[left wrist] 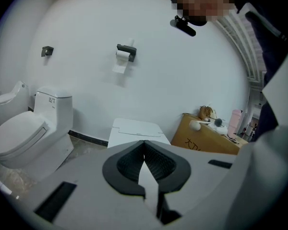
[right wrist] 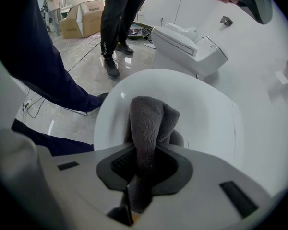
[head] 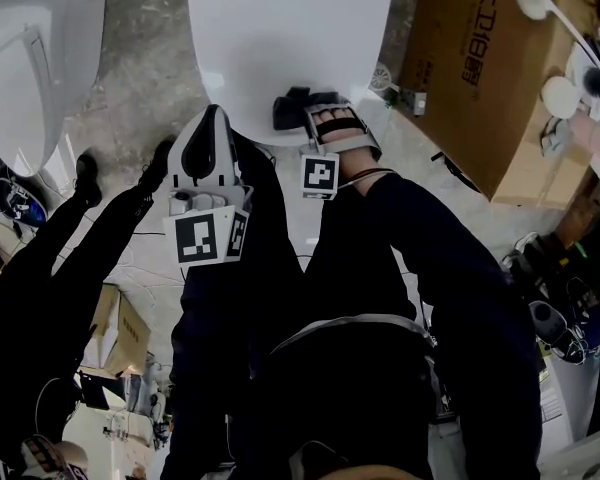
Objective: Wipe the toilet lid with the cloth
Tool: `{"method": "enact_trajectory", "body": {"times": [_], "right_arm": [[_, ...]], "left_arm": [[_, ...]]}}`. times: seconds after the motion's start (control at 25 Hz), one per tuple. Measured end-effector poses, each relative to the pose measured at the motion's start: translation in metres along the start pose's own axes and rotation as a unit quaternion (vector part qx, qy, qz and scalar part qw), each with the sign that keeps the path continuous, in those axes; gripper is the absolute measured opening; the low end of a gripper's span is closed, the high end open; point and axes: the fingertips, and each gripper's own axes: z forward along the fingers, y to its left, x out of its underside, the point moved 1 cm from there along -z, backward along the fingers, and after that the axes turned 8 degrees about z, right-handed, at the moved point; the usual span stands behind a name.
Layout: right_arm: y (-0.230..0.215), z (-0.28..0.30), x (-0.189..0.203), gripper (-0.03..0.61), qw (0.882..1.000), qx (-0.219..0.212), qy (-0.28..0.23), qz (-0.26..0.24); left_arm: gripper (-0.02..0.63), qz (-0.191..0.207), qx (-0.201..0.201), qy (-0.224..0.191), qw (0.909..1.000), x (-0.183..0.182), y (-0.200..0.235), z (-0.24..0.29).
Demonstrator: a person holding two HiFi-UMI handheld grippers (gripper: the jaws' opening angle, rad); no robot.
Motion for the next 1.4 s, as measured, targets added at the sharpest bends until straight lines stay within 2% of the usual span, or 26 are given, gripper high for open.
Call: {"method": "enact_trajectory", "body": {"times": [0.2,0.32,0.52,0.72,0.92,1.08,1.24,1.4], "right_arm": [[0.028,-0.01,0.007,0.072,0.998,-0.053,0.024,-0.003],[0.013,-0.012,0.005,0.072,0.997,-0.065,0.021,0.019],[-0.081,-0.001,0.003,0.073,0.998,0.012,0.004,0.06],[-0.195,0.012,0.002,0.074,0.993,0.091,0.001,0.076],[-0.289,0.029,-0.008,0.074,0.988,0.133,-0.01,0.071],[-0.332,0.051,-0.015,0.074,0.988,0.151,-0.009,0.021],[-0.359,0.07,-0.023,0.074,0.988,0.155,-0.008,0.012],[-0.367,0.086,-0.036,0.074,0.989,0.15,-0.003,0.0]], "left_arm": [[0.015,0.003,0.004,0.0,1.0,-0.001,-0.006,-0.002],[0.015,0.006,0.005,0.001,1.0,-0.002,-0.006,-0.001],[0.015,-0.001,-0.009,0.006,0.9999,0.003,0.002,0.002],[0.015,-0.005,-0.012,0.008,0.9999,0.001,0.002,0.009],[0.015,-0.016,-0.024,0.011,0.9995,-0.005,0.01,0.017],[0.015,-0.026,-0.035,0.017,0.9989,-0.005,0.023,0.027],[0.015,-0.039,-0.05,0.022,0.9978,-0.004,0.034,0.036],[0.015,-0.043,-0.053,0.026,0.9973,-0.005,0.038,0.039]]}}
